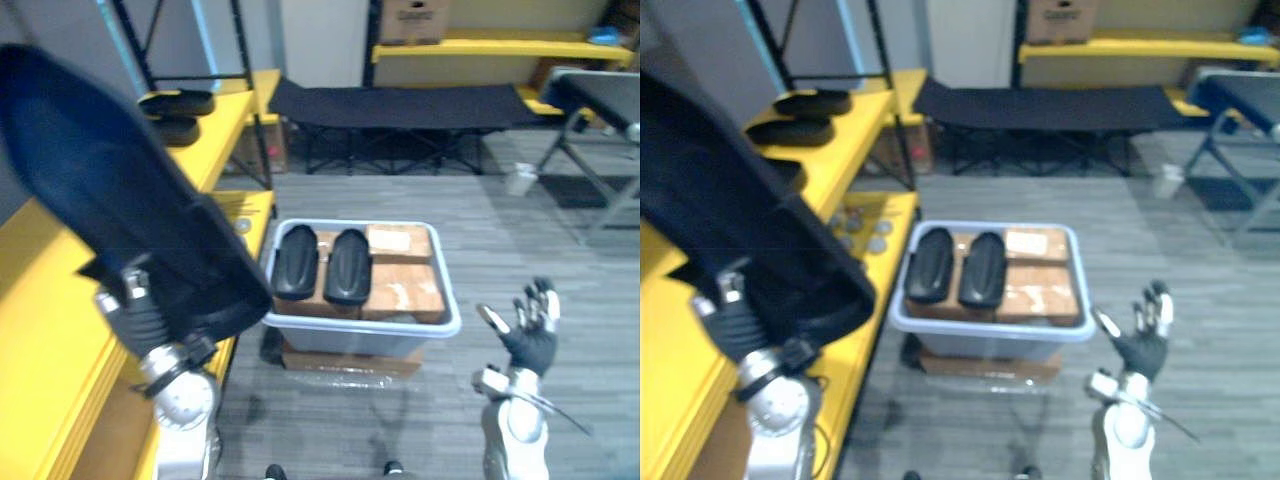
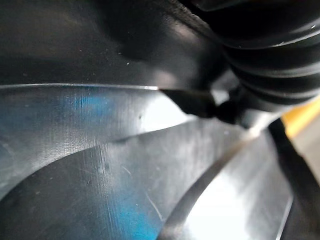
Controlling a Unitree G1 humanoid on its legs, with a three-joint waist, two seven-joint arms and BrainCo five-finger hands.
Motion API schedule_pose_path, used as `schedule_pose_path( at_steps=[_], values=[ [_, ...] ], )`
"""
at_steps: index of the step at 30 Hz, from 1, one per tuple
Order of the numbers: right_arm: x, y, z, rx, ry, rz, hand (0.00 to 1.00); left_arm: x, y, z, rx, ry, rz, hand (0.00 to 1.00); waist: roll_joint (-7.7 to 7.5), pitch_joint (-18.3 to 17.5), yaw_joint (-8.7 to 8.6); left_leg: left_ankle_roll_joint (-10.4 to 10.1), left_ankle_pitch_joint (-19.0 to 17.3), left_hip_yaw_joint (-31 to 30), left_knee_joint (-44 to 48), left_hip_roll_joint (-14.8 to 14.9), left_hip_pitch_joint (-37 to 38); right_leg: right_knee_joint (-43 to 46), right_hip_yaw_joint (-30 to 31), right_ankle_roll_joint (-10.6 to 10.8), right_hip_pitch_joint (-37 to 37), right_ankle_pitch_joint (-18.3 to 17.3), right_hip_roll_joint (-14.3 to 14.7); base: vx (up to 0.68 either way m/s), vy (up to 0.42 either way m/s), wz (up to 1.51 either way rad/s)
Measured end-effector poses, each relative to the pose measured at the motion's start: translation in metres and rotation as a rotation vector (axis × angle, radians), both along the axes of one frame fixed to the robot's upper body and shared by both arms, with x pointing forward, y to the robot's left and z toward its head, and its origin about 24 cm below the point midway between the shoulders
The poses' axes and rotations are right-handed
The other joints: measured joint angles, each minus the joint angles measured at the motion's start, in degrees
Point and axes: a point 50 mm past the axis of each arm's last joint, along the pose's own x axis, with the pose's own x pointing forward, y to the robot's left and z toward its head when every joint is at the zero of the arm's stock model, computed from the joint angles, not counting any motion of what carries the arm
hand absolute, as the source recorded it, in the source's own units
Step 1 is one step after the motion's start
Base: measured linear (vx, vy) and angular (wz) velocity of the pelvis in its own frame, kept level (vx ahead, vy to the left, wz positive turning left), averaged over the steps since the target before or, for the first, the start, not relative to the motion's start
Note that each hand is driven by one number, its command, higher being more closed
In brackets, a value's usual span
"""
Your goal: Walk over and take plastic housings, then place them on the shelf
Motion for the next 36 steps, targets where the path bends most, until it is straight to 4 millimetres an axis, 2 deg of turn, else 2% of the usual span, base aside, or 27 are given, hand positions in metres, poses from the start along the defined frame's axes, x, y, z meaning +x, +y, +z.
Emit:
schedule_pose_path(
  at_steps=[1, 2, 3, 4, 5, 7, 8, 11, 13, 17, 19, 20, 21, 23, 25, 27, 29, 32, 33, 34, 36],
  values=[
    [0.005, 0.009, 0.002, 0.001, 0.0, 0.049, 0.0, -0.007, 0.005, 0.002, 0.007, -0.001, 0.037, 1.0, -0.02, 0.01, 0.78, 0.03, 0.02, -1.11, 0.01, -0.2, -0.15, -0.07, -1.19, 0.14, 0.56, -0.14, -0.08, 0.09, 0.015, 0.81],
    [0.017, 0.028, 0.008, -0.004, -0.01, 0.15, 0.0, -0.021, 0.014, 0.004, 0.013, -0.003, 0.115, 1.0, -0.15, 0.41, 2.95, 0.29, 0.2, -3.72, 0.02, -0.92, -0.6, -0.05, -3.89, 0.46, 1.74, -0.62, -0.47, 0.08, 0.02, 0.83],
    [0.021, 0.035, 0.011, -0.006, -0.01, 0.181, 0.0, -0.026, 0.018, 0.003, 0.015, 0.0, 0.145, 1.0, -0.17, 0.85, 3.91, 0.3, 0.21, -4.53, 0.02, -1.14, -0.58, -0.03, -4.95, 0.63, 2.44, -0.87, -0.69, 0.09, 0.029, 0.96],
    [0.029, 0.046, 0.012, -0.015, -0.004, 0.231, 0.0, -0.036, 0.023, 0.001, 0.015, 0.014, 0.191, 1.0, -0.19, 1.36, 5.92, 0.54, 0.33, -5.9, 0.01, -1.58, -0.63, 0.09, -6.55, 0.63, 3.4, -1.1, -0.99, 0.06, 0.032, 0.71],
    [0.035, 0.054, 0.012, -0.017, 0.01, 0.263, 0.0, -0.044, 0.026, -0.001, 0.012, 0.025, 0.221, 1.0, -0.32, 1.48, 7.06, 0.65, 0.28, -7.21, 0.01, -1.98, -0.72, 0.22, -7.38, 0.52, 3.93, -1.33, -1.27, 0.08, 0.05, 0.76],
    [0.04, 0.063, 0.01, -0.02, 0.03, 0.287, 0.0, -0.057, 0.029, -0.005, -0.019, 0.029, 0.254, 1.0, -0.6, 1.73, 9.09, 0.96, 0.11, -8.62, 0.05, -2.76, -0.79, 1.16, -8.48, 0.17, 4.61, -1.56, -1.92, 0.07, 0.058, 0.48],
    [0.041, 0.063, 0.01, -0.019, 0.033, 0.285, 0.0, -0.059, 0.029, -0.005, -0.022, 0.023, 0.261, 1.0, -0.71, 1.81, 9.41, 1.05, 0.06, -8.84, 0.06, -2.89, -0.85, 1.52, -8.49, 0.12, 4.57, -1.59, -2.09, 0.07, 0.09, 0.25],
    [0.043, 0.056, 0.011, -0.018, 0.036, 0.25, 0.0, -0.061, 0.027, -0.002, 0.005, -0.007, 0.239, 1.0, -2.62, 2.9, 8.89, 1.54, -0.3, -9.76, 0.24, -3.83, -1.07, 2.96, -8.42, -1.42, 4.23, -2.61, -3.21, 0.05, 0.088, 0.1],
    [0.043, 0.051, 0.011, -0.026, 0.036, 0.242, 0.0, -0.059, 0.027, -0.001, 0.008, -0.013, 0.23, 1.0, -3.06, 2.94, 8.53, 1.62, -0.37, -9.36, 0.28, -3.94, -1.43, 3.1, -8.3, -2.23, 3.58, -3.14, -3.36, 0.01, 0.034, -0.11],
    [0.044, 0.044, 0.01, -0.057, 0.042, 0.278, 0.0, -0.058, 0.028, -0.002, -0.004, -0.003, 0.239, 1.0, -3.11, 3.02, 8.44, 1.94, -0.21, -8.95, 0.35, -3.78, -1.43, 3.07, -8.51, -1.75, 3.71, -3.53, -3.23, 0.01, 0.006, -0.01],
    [0.044, 0.043, 0.009, -0.067, 0.056, 0.289, 0.0, -0.057, 0.028, -0.005, -0.012, 0.01, 0.236, 1.0, -3.35, 3.7, 7.77, 2.52, -0.99, -10.04, 2.47, -4.12, -2.74, 3.04, -11.37, -0.97, 5.26, -3.99, -3.15, -0.02, -0.019, 0.49],
    [0.043, 0.041, 0.008, -0.067, 0.061, 0.286, 0.0, -0.055, 0.028, -0.007, -0.019, 0.019, 0.232, 1.0, -3.65, 4.3, 7.39, 2.77, -2.76, -8.77, 5.1, -3.64, -4.17, 3.04, -13.73, -0.12, 6.49, -4.56, -3.18, -0.04, -0.028, 0.89],
    [0.041, 0.035, 0.006, -0.067, 0.066, 0.265, 0.0, -0.05, 0.027, -0.011, -0.033, 0.025, 0.214, 1.0, -3.61, 4.98, 7.22, 2.83, -3.8, -4.39, 8.52, -1.86, -5.72, 3.17, -16.35, 0.5, 7.7, -4.89, -2.98, -0.03, -0.037, 1.04],
    [0.037, 0.025, 0.004, -0.074, 0.078, 0.232, 0.0, -0.045, 0.025, -0.016, -0.07, 0.03, 0.181, 1.0, -3.35, 5.66, 7.51, 2.73, -3.87, -4.7, 10.07, -1.58, -7.02, 4.38, -18.54, 0.97, 8.24, -5.63, -3.06, -0.01, -0.013, 0.79],
    [0.037, 0.023, 0.003, -0.08, 0.08, 0.224, 0.0, -0.045, 0.025, -0.018, -0.094, 0.025, 0.177, 1.0, -2.94, 6.21, 7.52, 2.64, -3.82, -5.28, 10.18, -1.79, -7.71, 6.07, -19.59, 0.22, 8.26, -6.64, -3.51, 0.0, 0.041, 0.48],
    [0.037, 0.02, 0.003, -0.086, 0.081, 0.213, 0.0, -0.042, 0.023, -0.017, -0.104, 0.012, 0.141, 1.0, -2.82, 6.47, 7.38, 2.66, -3.84, -5.4, 10.16, -2.42, -7.83, 9.14, -19.64, -1.43, 7.95, -8.32, -4.85, 0.02, 0.079, 0.45],
    [0.034, 0.016, 0.001, -0.106, 0.089, 0.192, 0.0, -0.036, 0.019, -0.015, -0.09, -0.001, 0.085, 1.0, -2.92, 6.56, 7.03, 2.85, -3.81, -7.01, 9.87, -3.19, -7.84, 12.24, -18.36, -1.63, 7.46, -8.61, -5.94, 0.02, 0.071, 0.49],
    [0.021, 0.002, -0.009, -0.134, 0.137, 0.114, 0.0, -0.013, 0.003, -0.004, -0.023, -0.049, -0.119, 1.0, -3.49, 6.56, 4.67, 4.23, -2.16, -11.96, 7.2, -5.17, -7.35, 22.32, -9.9, -1.88, 4.42, -8.68, -8.21, 0.05, 0.075, 0.94],
    [0.018, -0.003, -0.01, -0.141, 0.136, 0.087, 0.0, -0.006, -0.001, 0.002, 0.003, -0.069, -0.172, 1.0, -3.35, 6.64, 4.11, 4.71, -0.91, -13.4, 5.68, -5.36, -7.27, 25.85, -7.03, -3.3, 2.17, -9.83, -8.73, 0.07, -0.022, 0.75],
    [0.018, -0.007, -0.008, -0.159, 0.12, 0.066, 0.0, 0.004, -0.006, 0.009, 0.03, -0.1, -0.229, 1.0, -3.14, 6.81, 3.27, 5.2, 0.93, -14.9, 3.63, -5.69, -7.64, 27.23, -4.12, -3.68, -0.33, -14.02, -7.99, 0.06, -0.047, 0.58],
    [0.022, -0.01, 0.003, -0.195, 0.053, 0.051, 0.0, 0.019, -0.008, 0.013, 0.047, -0.124, -0.274, 1.0, -3.24, 7.43, 2.92, 4.38, 2.37, -14.53, 2.86, -6.1, -8.42, 25.01, -3.1, -5.03, -3.98, -15.96, -6.82, 0.02, -0.057, 0.14]
  ],
)
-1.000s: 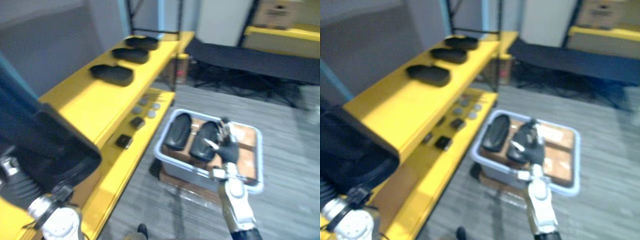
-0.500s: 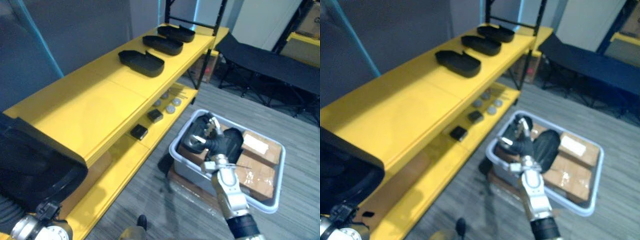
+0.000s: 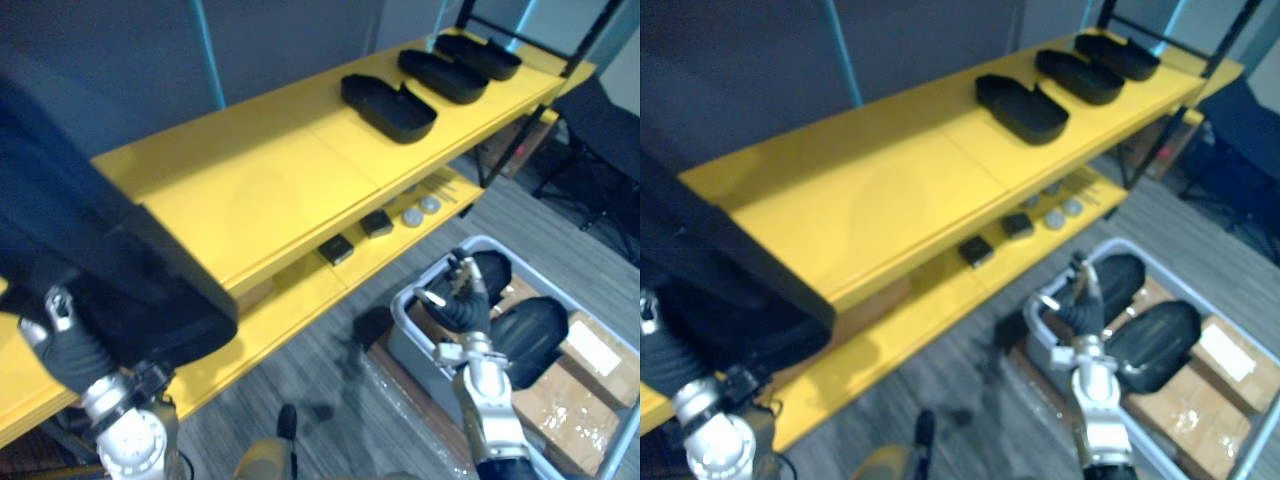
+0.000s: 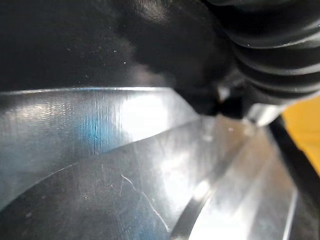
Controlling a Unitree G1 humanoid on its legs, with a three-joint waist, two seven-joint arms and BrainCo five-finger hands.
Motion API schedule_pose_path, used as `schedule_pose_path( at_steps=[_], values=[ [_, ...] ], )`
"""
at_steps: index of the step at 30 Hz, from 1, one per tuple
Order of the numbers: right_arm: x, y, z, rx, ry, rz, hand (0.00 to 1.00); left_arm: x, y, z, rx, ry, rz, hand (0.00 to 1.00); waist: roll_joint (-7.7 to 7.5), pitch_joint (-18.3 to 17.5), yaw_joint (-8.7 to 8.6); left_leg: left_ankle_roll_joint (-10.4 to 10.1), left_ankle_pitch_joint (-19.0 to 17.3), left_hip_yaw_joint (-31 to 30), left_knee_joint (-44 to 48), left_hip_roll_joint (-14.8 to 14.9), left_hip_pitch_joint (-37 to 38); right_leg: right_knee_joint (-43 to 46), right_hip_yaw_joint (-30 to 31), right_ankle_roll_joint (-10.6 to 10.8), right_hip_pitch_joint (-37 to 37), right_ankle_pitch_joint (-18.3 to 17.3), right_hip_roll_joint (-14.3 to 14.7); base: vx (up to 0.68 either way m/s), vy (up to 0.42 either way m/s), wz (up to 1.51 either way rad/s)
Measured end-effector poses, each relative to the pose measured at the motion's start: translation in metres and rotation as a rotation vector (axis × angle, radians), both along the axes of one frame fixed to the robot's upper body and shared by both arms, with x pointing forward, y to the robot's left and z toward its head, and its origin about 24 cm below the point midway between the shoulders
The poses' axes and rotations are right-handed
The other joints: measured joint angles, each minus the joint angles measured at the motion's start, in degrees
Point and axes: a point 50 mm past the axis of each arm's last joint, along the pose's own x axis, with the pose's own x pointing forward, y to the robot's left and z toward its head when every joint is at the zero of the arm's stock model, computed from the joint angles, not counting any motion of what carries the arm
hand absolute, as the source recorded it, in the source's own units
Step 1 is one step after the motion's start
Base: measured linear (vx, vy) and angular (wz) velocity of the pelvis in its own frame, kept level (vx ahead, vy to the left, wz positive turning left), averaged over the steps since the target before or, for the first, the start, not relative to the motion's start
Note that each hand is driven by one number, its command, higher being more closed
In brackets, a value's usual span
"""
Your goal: Walk over and take plastic housings, then place them on the shelf
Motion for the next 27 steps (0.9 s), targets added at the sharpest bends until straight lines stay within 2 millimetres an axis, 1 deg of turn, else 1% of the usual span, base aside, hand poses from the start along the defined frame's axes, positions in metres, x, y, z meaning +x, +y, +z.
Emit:
schedule_pose_path(
  at_steps=[1, 2, 3, 4, 5, 6, 7, 8, 9, 11, 13, 15, 17, 18, 20, 21, 23, 25, 26, 27],
  values=[
    [0.003, -0.001, 0.005, -0.016, -0.026, 0.002, 0.0, 0.003, 0.0, 0.0, -0.004, -0.006, -0.003, 1.0, 0.4, 0.63, -0.1, -0.08, 0.05, 0.27, 0.36, -0.01, -0.17, -0.4, -0.35, -0.3, -0.16, -0.32, 0.31, -0.02, -0.073, -0.27],
    [0.01, -0.003, 0.018, -0.089, -0.081, 0.004, 0.0, 0.006, -0.002, 0.003, -0.008, -0.02, -0.013, 1.0, 1.43, 1.56, -0.22, -0.1, 0.06, 1.4, 1.12, 0.36, -1.3, -2.07, 0.18, 1.58, -0.46, 0.64, 1.03, -0.04, -0.094, -0.48],
    [0.02, -0.005, 0.038, -0.222, -0.161, 0.002, 0.0, 0.007, -0.003, 0.007, -0.006, -0.046, -0.02, 1.0, 2.67, 3.22, -0.24, -0.35, 0.2, 2.56, 1.56, 1.35, -2.69, -3.19, 0.96, 2.63, -1.97, 1.2, 1.86, -0.06, -0.092, -0.58],
    [0.027, -0.005, 0.05, -0.281, -0.204, 0.001, 0.0, 0.008, -0.003, 0.009, -0.006, -0.062, -0.022, 1.0, 3.3, 4.33, -0.22, -0.46, 0.28, 3.44, 1.92, 1.82, -3.37, -3.58, 1.57, 3.09, -2.83, 1.46, 2.28, -0.12, -0.084, -0.66],
    [0.036, -0.001, 0.071, -0.371, -0.29, 0.001, 0.0, 0.011, -0.004, 0.013, -0.008, -0.092, -0.028, 1.0, 4.16, 6.02, -0.24, -0.86, 0.56, 4.46, 2.26, 2.75, -4.82, -3.96, 2.62, 3.45, -4.74, 1.66, 2.89, -0.17, -0.093, -0.58],
    [0.041, 0.003, 0.085, -0.414, -0.356, -0.014, 0.0, 0.013, -0.006, 0.017, -0.014, -0.119, -0.03, 1.0, 4.54, 7.13, -0.33, -1.13, 0.76, 5.0, 2.54, 3.29, -6.22, -3.99, 3.08, 3.47, -6.52, 1.67, 3.31, -0.15, -0.077, -0.47],
    [0.042, 0.005, 0.088, -0.428, -0.377, -0.025, 0.0, 0.015, -0.007, 0.019, -0.015, -0.131, -0.034, 1.0, 4.62, 7.78, -0.4, -1.29, 0.88, 5.13, 2.5, 3.34, -6.4, -3.99, 3.08, 3.64, -6.78, 1.55, 3.37, -0.12, -0.085, -0.23],
    [0.042, 0.009, 0.09, -0.48, -0.4, -0.047, 0.0, 0.018, -0.008, 0.022, -0.02, -0.148, -0.041, 1.0, 4.4, 9.14, -0.77, -1.45, 1.0, 5.0, 2.56, 3.43, -6.34, -3.71, 2.93, 4.23, -6.68, 1.01, 3.33, -0.05, -0.053, 0.05],
    [0.041, 0.012, 0.087, -0.526, -0.413, -0.065, 0.0, 0.02, -0.011, 0.024, -0.027, -0.169, -0.048, 1.0, 4.37, 9.7, -1.39, -1.58, 1.09, 4.55, 2.56, 3.39, -6.5, -3.14, 2.58, 4.11, -6.79, 0.64, 3.17, -0.05, -0.065, 0.12],
    [0.039, 0.017, 0.082, -0.565, -0.422, -0.078, 0.0, 0.022, -0.016, 0.027, -0.029, -0.187, -0.063, 1.0, 4.33, 9.77, -1.54, -1.59, 1.1, 4.28, 2.79, 3.1, -7.24, -2.21, 2.47, 3.65, -7.6, 0.23, 2.93, -0.01, -0.025, 0.15],
    [0.035, 0.02, 0.077, -0.606, -0.44, -0.095, 0.0, 0.025, -0.016, 0.027, -0.011, -0.183, -0.072, 1.0, 4.28, 9.89, -1.7, -1.72, 1.25, 3.11, 2.81, 2.33, -7.58, -1.39, 1.3, 4.13, -7.42, -0.6, 2.27, 0.01, -0.015, 0.28],
    [0.033, 0.026, 0.074, -0.653, -0.454, -0.088, 0.0, 0.027, -0.018, 0.028, -0.005, -0.185, -0.086, 1.0, 4.29, 9.9, -1.67, -1.76, 1.35, 1.64, 2.85, 1.7, -7.58, -0.28, 0.59, 3.76, -6.98, -1.35, 1.85, 0.02, -0.033, 0.39],
    [0.032, 0.031, 0.073, -0.679, -0.473, -0.083, 0.0, 0.028, -0.019, 0.026, -0.006, -0.174, -0.092, 1.0, 4.27, 9.93, -1.65, -1.77, 1.35, 0.1, 2.97, 1.18, -7.24, 0.01, -1.13, 4.16, -5.45, -2.17, 1.25, 0.02, -0.048, 0.5],
    [0.031, 0.035, 0.073, -0.677, -0.49, -0.079, 0.0, 0.028, -0.018, 0.024, -0.007, -0.162, -0.089, 1.0, 4.35, 9.98, -1.42, -1.78, 1.35, -0.58, 3.08, 0.84, -6.83, 0.19, -2.15, 3.89, -4.44, -2.47, 1.1, 0.02, -0.058, 0.42],
    [0.031, 0.037, 0.073, -0.68, -0.502, -0.085, 0.0, 0.025, -0.017, 0.021, -0.006, -0.147, -0.082, 1.0, 4.31, 10.0, -1.01, -1.79, 1.31, -1.35, 3.08, 0.5, -6.49, 0.14, -2.39, 3.74, -3.56, -2.82, 1.06, 0.01, -0.045, 0.32],
    [0.03, 0.036, 0.073, -0.67, -0.508, -0.101, 0.0, 0.024, -0.016, 0.019, -0.005, -0.137, -0.079, 1.0, 4.29, 10.02, -0.98, -1.74, 1.2, -1.94, 3.08, 0.01, -6.09, 0.12, -3.04, 3.8, -2.58, -3.21, 0.81, 0.02, -0.05, 0.38],
    [0.03, 0.033, 0.074, -0.646, -0.516, -0.136, 0.0, 0.023, -0.015, 0.018, 0.003, -0.131, -0.079, 1.0, 4.08, 10.13, -0.75, -1.61, -0.2, -2.52, 4.47, -0.9, -5.32, -0.46, -4.01, 4.34, -0.1, -3.86, 0.29, 0.01, -0.035, 0.27],
    [0.029, 0.029, 0.075, -0.59, -0.512, -0.165, 0.0, 0.022, -0.013, 0.019, 0.025, -0.133, -0.083, 1.0, 3.8, 10.03, -0.47, -1.47, -2.2, -2.57, 6.03, -1.69, -4.72, -0.84, -4.87, 4.3, 1.75, -3.87, -0.16, 0.02, 0.002, 0.08],
    [0.026, 0.023, 0.076, -0.561, -0.515, -0.201, 0.0, 0.022, -0.012, 0.021, 0.043, -0.142, -0.089, 1.0, 3.62, 10.1, -0.5, -1.28, -3.29, -2.13, 6.83, -1.72, -3.93, 1.53, -4.71, 4.15, 2.16, -3.65, -1.09, 0.05, 0.014, 0.07],
    [0.023, 0.017, 0.076, -0.542, -0.514, -0.243, 0.0, 0.022, -0.013, 0.022, 0.053, -0.146, -0.1, 1.0, 3.58, 10.09, -0.63, -0.89, -3.87, -1.97, 7.12, -1.85, -2.43, 8.45, -3.11, 2.15, 0.28, -2.46, -3.08, 0.06, 0.023, 0.02]
  ],
)
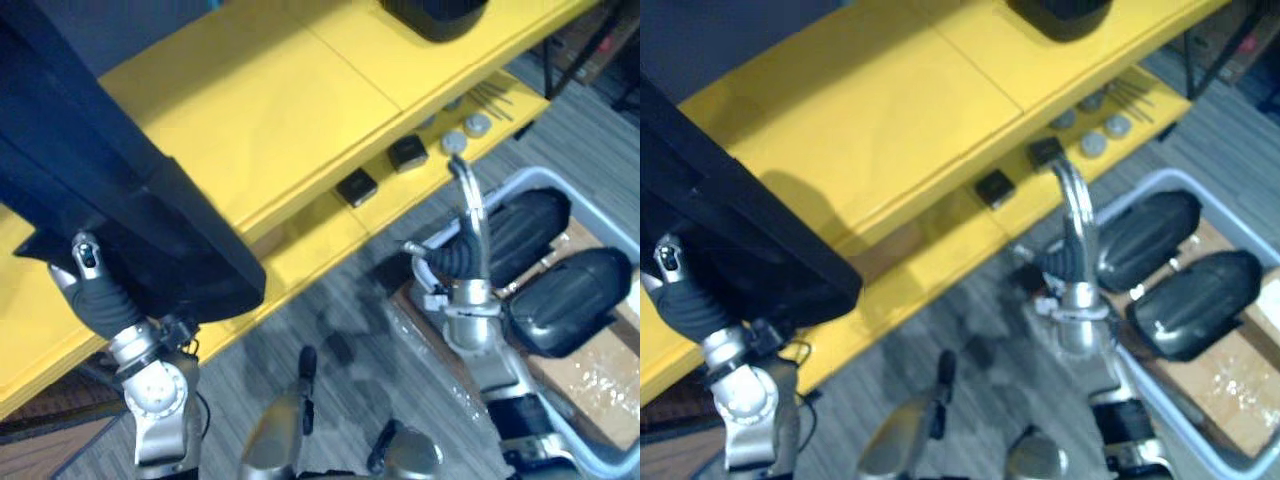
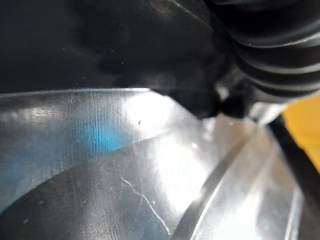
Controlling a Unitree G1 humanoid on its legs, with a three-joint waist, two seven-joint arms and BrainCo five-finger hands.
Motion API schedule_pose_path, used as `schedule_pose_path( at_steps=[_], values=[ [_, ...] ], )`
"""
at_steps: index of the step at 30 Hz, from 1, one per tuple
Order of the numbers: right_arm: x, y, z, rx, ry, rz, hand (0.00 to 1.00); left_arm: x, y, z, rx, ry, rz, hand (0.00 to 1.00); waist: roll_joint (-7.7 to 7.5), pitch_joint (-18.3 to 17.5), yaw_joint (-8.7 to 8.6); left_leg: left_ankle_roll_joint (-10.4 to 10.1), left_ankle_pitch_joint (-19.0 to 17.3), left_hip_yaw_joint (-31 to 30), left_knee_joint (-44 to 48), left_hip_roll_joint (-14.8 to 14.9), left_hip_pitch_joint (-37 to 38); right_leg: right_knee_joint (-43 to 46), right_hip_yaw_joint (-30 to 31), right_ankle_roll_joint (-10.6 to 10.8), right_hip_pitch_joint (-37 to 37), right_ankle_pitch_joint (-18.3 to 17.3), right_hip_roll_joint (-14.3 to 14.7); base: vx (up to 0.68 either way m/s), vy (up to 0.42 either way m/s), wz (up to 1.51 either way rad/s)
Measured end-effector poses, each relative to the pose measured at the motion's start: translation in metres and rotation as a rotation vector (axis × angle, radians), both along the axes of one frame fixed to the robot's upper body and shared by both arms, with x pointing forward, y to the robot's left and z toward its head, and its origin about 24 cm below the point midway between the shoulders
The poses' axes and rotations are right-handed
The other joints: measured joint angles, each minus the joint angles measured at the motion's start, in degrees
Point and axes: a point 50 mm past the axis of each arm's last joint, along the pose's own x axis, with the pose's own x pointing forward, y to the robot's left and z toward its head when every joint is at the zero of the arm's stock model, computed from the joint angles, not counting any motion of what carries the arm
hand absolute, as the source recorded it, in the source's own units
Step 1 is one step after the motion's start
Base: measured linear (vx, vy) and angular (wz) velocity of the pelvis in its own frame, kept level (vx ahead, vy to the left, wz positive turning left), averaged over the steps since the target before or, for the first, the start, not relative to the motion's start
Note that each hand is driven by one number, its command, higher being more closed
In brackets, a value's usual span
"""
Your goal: Walk over and take plastic housings, then place them on the shelf
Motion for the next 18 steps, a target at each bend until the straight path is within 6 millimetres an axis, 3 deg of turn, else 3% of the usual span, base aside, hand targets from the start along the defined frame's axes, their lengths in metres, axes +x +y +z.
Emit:
schedule_pose_path(
  at_steps=[1, 2, 4, 5, 6, 7, 9, 10, 11, 12, 13, 15, 17, 18],
  values=[
    [-0.001, -0.002, -0.001, 0.01, -0.006, -0.014, 0.0, -0.001, 0.0, 0.001, 0.007, -0.001, -0.004, 1.0, -0.04, -0.01, -0.09, 0.16, -0.25, 0.16, -0.17, 0.01, 0.99, 4.08, 1.66, -2.16, -1.41, 1.29, -0.84, 0.13, 0.071, -0.09],
    [-0.003, -0.005, -0.001, 0.034, -0.017, -0.038, 0.0, -0.004, 0.0, 0.003, 0.032, -0.003, -0.003, 1.0, -0.36, -0.09, -0.33, 0.48, -1.24, 0.51, -0.27, 0.13, 3.06, 10.45, 4.96, -5.88, -4.07, 5.17, -1.87, 0.14, 0.07, -0.21],
    [-0.005, -0.012, -0.001, 0.064, -0.034, -0.076, 0.0, -0.008, 0.0, 0.01, 0.116, -0.013, 0.005, 1.0, -0.9, -0.45, -0.93, 1.14, -3.05, 0.34, -0.45, 1.17, 6.51, 19.38, 9.38, -7.02, -7.51, 15.26, -2.96, 0.21, 0.005, -0.21],
    [-0.008, -0.018, -0.002, 0.071, -0.041, -0.099, 0.0, -0.008, -0.001, 0.016, 0.172, -0.024, 0.001, 1.0, -0.59, -1.63, -1.25, 1.62, -4.1, 0.09, -0.47, 2.47, 7.3, 21.54, 11.71, -6.12, -11.64, 9.91, -2.28, 0.25, -0.028, -0.18],
    [-0.01, -0.024, 0.001, 0.074, -0.063, -0.112, 0.0, -0.005, -0.001, 0.021, 0.196, -0.038, -0.002, 1.0, -0.42, -3.21, -1.26, 1.51, -4.59, 0.03, -0.58, 4.19, 7.19, 15.36, 13.75, -4.61, -14.23, 5.23, 0.92, 0.19, -0.004, -0.13],
    [-0.011, -0.027, 0.003, 0.077, -0.079, -0.119, 0.0, -0.003, -0.001, 0.023, 0.199, -0.043, 0.002, 1.0, -0.37, -3.73, -1.27, 1.5, -4.81, -0.05, -0.63, 4.75, 7.18, 10.55, 14.6, -3.83, -14.88, 4.63, 2.4, 0.18, -0.015, -0.02],
    [-0.019, -0.037, 0.011, 0.1, -0.129, -0.13, 0.0, 0.007, 0.0, 0.025, 0.186, -0.03, 0.004, 1.0, -1.62, -5.04, -1.89, 0.92, -5.71, -1.38, -0.23, 4.76, 7.53, -5.24, 17.61, -0.5, -14.63, 6.67, 4.94, 0.19, -0.104, 0.4],
    [-0.024, -0.042, 0.015, 0.12, -0.145, -0.123, 0.0, 0.012, 0.001, 0.019, 0.169, 0.014, 0.01, 1.0, -2.68, -5.77, -3.02, -0.16, -5.82, -3.49, -0.25, 4.47, 8.32, -12.12, 18.17, 1.44, -12.98, 8.31, 5.81, 0.23, -0.2, 0.78],
    [-0.027, -0.044, 0.016, 0.124, -0.145, -0.121, 0.0, 0.013, 0.001, 0.016, 0.161, 0.039, 0.01, 1.0, -3.1, -6.17, -3.36, -0.69, -5.94, -4.59, -0.24, 4.25, 8.61, -14.92, 17.81, 1.4, -11.63, 9.4, 6.23, 0.28, -0.291, 0.95],
    [-0.028, -0.047, 0.016, 0.136, -0.135, -0.11, 0.0, 0.014, 0.002, 0.01, 0.15, 0.079, 0.013, 1.0, -4.26, -7.61, -3.69, -1.6, -6.43, -5.8, -0.21, 3.52, 8.36, -18.88, 16.58, 0.63, -9.64, 12.71, 6.35, 0.18, -0.241, 0.82],
    [-0.028, -0.049, 0.018, 0.14, -0.13, -0.098, 0.0, 0.013, 0.003, 0.005, 0.137, 0.109, 0.017, 1.0, -5.25, -8.69, -3.62, -2.62, -7.11, -6.84, -0.23, 3.01, 8.45, -21.04, 16.07, 3.31, -7.7, 16.38, 6.05, 0.21, -0.319, 0.82],
    [-0.026, -0.057, 0.023, 0.124, -0.112, -0.068, 0.0, 0.009, -0.001, -0.014, 0.074, 0.19, 0.007, 1.0, -1.37, -11.21, -2.85, -4.47, -8.14, -2.81, -0.09, 7.58, 7.5, -23.73, 11.83, 1.97, -5.59, 16.38, 8.72, 0.22, -0.261, 0.56],
    [-0.025, -0.064, 0.025, 0.136, -0.087, -0.048, 0.0, 0.007, -0.006, -0.022, 0.059, 0.228, -0.016, 1.0, 1.37, -12.85, -2.48, -5.43, -7.55, -0.6, -0.74, 9.04, 7.52, -25.15, 9.01, 1.77, -3.27, 16.27, 9.64, 0.21, -0.144, 0.6],
    [-0.025, -0.067, 0.024, 0.157, -0.078, -0.036, 0.0, 0.007, -0.008, -0.022, 0.065, 0.228, -0.022, 1.0, 1.83, -13.12, -2.57, -5.73, -7.29, 0.64, -0.93, 9.25, 7.82, -25.18, 8.14, 1.66, -2.46, 16.2, 9.71, 0.22, -0.083, 0.73]
  ],
)
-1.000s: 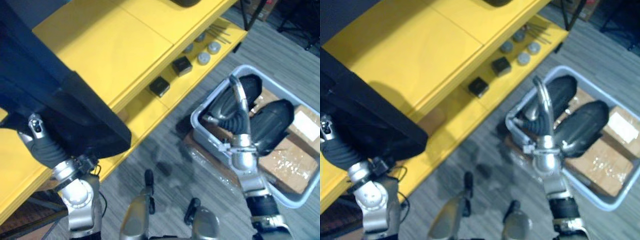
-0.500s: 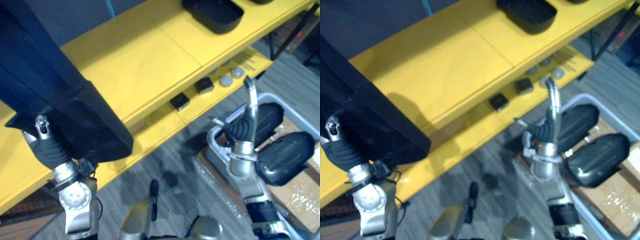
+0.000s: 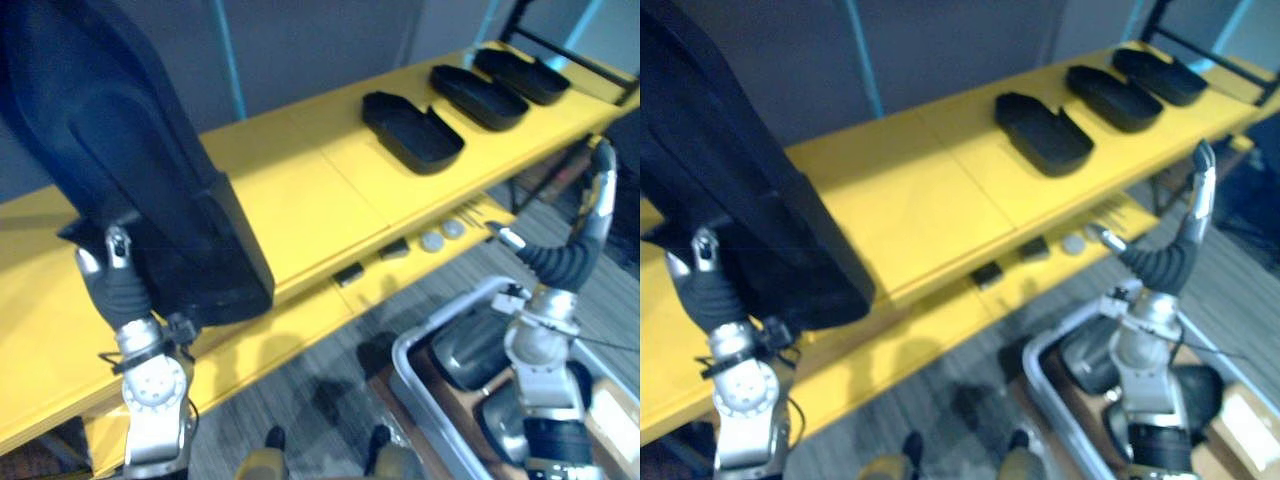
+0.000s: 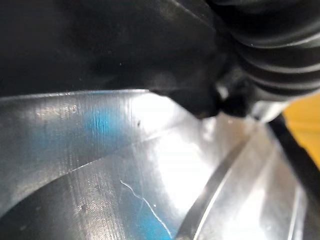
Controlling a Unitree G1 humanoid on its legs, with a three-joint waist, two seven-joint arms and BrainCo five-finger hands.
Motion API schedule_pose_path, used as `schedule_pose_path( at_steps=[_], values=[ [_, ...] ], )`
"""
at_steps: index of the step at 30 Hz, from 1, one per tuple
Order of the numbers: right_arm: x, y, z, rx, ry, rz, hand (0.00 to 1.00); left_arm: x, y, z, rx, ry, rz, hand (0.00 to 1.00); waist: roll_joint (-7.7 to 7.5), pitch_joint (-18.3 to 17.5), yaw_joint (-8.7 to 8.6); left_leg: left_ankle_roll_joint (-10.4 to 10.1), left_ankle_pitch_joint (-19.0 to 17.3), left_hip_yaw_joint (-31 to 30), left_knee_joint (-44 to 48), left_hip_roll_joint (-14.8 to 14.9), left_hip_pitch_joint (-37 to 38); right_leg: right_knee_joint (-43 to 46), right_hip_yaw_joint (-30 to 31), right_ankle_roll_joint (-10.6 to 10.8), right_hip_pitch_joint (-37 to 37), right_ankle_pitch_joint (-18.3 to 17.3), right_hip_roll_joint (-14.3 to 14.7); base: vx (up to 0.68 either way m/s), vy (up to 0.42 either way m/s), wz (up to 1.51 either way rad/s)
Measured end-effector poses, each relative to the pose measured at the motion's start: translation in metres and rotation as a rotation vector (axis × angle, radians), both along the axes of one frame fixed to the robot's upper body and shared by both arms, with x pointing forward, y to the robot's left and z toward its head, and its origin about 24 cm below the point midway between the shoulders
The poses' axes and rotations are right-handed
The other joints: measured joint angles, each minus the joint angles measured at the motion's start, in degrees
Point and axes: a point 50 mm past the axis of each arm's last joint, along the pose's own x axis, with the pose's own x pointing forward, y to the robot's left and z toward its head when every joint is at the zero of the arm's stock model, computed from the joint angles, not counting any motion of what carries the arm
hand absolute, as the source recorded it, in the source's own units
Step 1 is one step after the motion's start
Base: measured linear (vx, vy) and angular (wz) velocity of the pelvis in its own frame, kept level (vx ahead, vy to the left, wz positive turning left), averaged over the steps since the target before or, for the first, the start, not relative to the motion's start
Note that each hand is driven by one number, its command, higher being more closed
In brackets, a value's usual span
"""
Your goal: Walk over and take plastic housings, then place them on the shelf
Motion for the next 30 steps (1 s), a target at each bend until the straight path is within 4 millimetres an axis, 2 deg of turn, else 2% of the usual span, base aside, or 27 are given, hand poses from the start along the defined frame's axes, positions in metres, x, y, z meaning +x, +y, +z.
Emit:
schedule_pose_path(
  at_steps=[1, 3, 7, 9, 11, 12, 15, 18, 20, 22, 24, 26, 28, 30],
  values=[
    [0.0, -0.002, 0.0, 0.027, 0.006, 0.027, 0.0, 0.0, -0.002, 0.001, 0.007, -0.004, -0.013, 1.0, 0.44, -0.27, -0.01, 0.14, 0.52, 1.73, -0.66, 0.15, 1.48, 0.01, -1.23, -0.15, 1.87, -0.1, -0.04, 0.18, -0.017, 0.59],
    [-0.002, 0.001, 0.004, 0.032, -0.016, 0.106, 0.0, -0.001, -0.002, 0.005, 0.02, -0.019, -0.024, 1.0, 0.29, -0.38, 0.19, 0.4, 0.94, 2.15, -1.85, -0.22, 3.68, 0.1, -2.47, -0.46, 4.68, -0.33, -0.44, 0.12, 0.015, 0.45],
    [-0.003, 0.015, 0.012, 0.122, -0.077, 0.32, 0.0, -0.003, -0.001, 0.007, 0.038, -0.018, -0.023, 1.0, -1.73, -1.76, 1.81, -0.02, 1.6, 1.88, -2.79, -1.12, 3.61, 0.28, -3.04, -1.01, 4.71, -0.84, -1.02, 0.08, 0.028, 0.2],
    [0.007, 0.034, 0.018, 0.186, -0.116, 0.47, 0.0, -0.005, 0.002, 0.001, 0.05, 0.032, -0.014, 1.0, -2.02, -1.91, 2.08, 0.07, 2.37, 1.88, -4.56, -1.45, 5.44, 0.15, -4.05, -1.09, 6.5, -0.9, -1.26, 0.03, 0.009, 0.25],
    [0.009, 0.045, 0.018, 0.186, -0.115, 0.516, 0.0, -0.006, 0.003, 0.0, 0.059, 0.046, -0.005, 1.0, -2.04, -1.95, 2.44, 0.05, 2.52, 1.88, -4.97, -1.43, 6.23, 0.16, -4.05, -1.12, 7.25, -0.92, -1.26, -0.02, 0.005, 0.12],
    [0.011, 0.057, 0.017, 0.17, -0.097, 0.577, 0.0, -0.008, 0.004, -0.001, 0.083, 0.059, 0.006, 1.0, -2.14, -2.09, 3.17, 0.1, 2.66, 1.9, -5.67, -1.42, 6.79, 0.15, -4.04, -1.86, 7.77, -1.39, -1.25, -0.05, -0.002, 0.09],
    [0.015, 0.072, 0.012, 0.128, -0.037, 0.618, 0.0, -0.009, 0.008, -0.001, 0.125, 0.077, -0.021, 1.0, -2.21, -2.13, 3.43, 0.34, 4.15, 1.91, -7.46, -1.63, 6.83, 0.03, -4.02, -1.97, 7.62, -1.86, -1.33, -0.07, -0.008, 0.17],
    [0.016, 0.074, 0.005, 0.098, 0.03, 0.589, 0.0, -0.006, 0.005, 0.001, 0.205, 0.104, -0.114, 1.0, -2.37, -2.16, 3.25, 0.51, 4.85, 2.78, -8.53, -1.83, 7.09, -0.38, -3.59, -1.35, 7.53, -2.5, -1.42, -0.09, -0.014, -0.01],
    [0.016, 0.071, -0.004, 0.112, 0.097, 0.576, 0.0, -0.001, 0.0, 0.0, 0.246, 0.124, -0.19, 1.0, -2.52, -2.4, 2.68, 0.54, 4.75, 5.08, -8.84, -1.65, 6.9, -0.97, -2.09, -1.04, 7.09, -2.74, -1.32, -0.13, 0.006, -0.35],
    [0.015, 0.069, -0.017, 0.123, 0.191, 0.567, 0.0, 0.01, -0.003, -0.003, 0.253, 0.149, -0.268, 1.0, -2.65, -2.82, 1.58, 0.44, 4.52, 8.0, -8.85, -1.43, 6.62, -1.82, -0.09, 0.23, 5.96, -2.55, -1.19, -0.08, 0.007, -0.51],
    [0.009, 0.063, -0.031, 0.145, 0.285, 0.557, 0.0, 0.029, -0.007, -0.011, 0.258, 0.213, -0.313, 1.0, -2.12, -3.28, 0.18, 0.37, 4.71, 11.01, -8.85, -0.94, 6.65, -2.08, 2.24, 0.84, 4.56, -1.94, -0.8, -0.06, 0.011, -0.54],
    [0.001, 0.051, -0.045, 0.211, 0.361, 0.536, 0.0, 0.058, 0.005, -0.027, 0.233, 0.345, -0.295, 1.0, -1.01, -4.15, -2.14, 0.54, 4.85, 14.41, -8.85, -0.24, 6.68, -2.87, 5.66, 0.81, 2.54, -0.51, 0.15, -0.03, 0.014, -0.8],
    [-0.005, 0.039, -0.053, 0.274, 0.398, 0.514, 0.0, 0.076, 0.019, -0.035, 0.176, 0.431, -0.263, 1.0, -0.68, -4.36, -3.66, 0.42, 4.92, 16.52, -8.84, 0.08, 6.74, -3.98, 7.49, 0.41, 1.77, 0.61, 0.93, -0.01, -0.001, -0.65],
    [-0.019, 0.027, -0.07, 0.365, 0.472, 0.496, 0.0, 0.098, 0.045, -0.047, 0.074, 0.563, -0.16, 1.0, -0.62, -4.4, -6.15, 0.29, 4.84, 19.71, -8.83, 0.88, 7.31, -5.21, 10.49, -0.1, 0.52, 1.95, 2.18, 0.0, -0.015, -0.69]
  ],
)
